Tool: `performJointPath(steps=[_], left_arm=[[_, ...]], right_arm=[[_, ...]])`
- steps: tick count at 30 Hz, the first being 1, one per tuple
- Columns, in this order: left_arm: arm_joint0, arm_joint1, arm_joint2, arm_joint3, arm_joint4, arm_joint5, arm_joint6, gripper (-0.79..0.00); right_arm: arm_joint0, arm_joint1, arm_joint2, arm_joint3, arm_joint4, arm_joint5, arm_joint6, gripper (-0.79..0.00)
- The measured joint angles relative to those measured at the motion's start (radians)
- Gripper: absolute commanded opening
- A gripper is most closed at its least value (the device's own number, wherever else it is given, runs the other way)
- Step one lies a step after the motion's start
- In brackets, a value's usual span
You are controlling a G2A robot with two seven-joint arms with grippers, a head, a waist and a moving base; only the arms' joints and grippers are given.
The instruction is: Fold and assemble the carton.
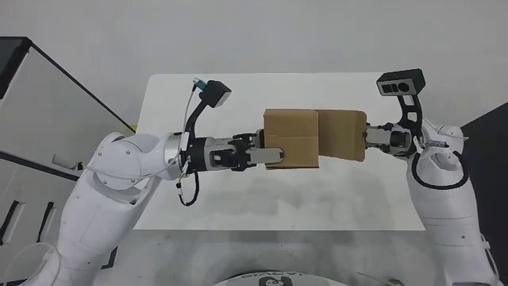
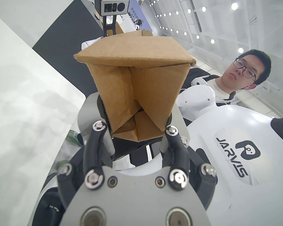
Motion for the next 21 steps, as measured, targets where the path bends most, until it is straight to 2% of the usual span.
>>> performJointPath(steps=[11,16,19,21], left_arm=[[0.001,0.001,0.0,-0.007,0.016,0.006,0.006,-0.785],[0.002,0.003,0.0,-0.015,0.047,0.016,0.009,-0.785],[0.003,0.004,0.002,-0.02,0.066,0.021,0.013,-0.785],[0.003,0.004,0.002,-0.022,0.075,0.022,0.014,-0.785]], right_arm=[[0.009,-0.01,-0.011,-0.011,-0.031,0.007,0.007,-0.548],[0.012,-0.013,-0.018,-0.014,-0.051,0.004,0.004,-0.646],[0.014,-0.013,-0.021,-0.016,-0.062,0.002,0.002,-0.646],[0.015,-0.014,-0.023,-0.019,-0.066,0.002,0.002,-0.619]])
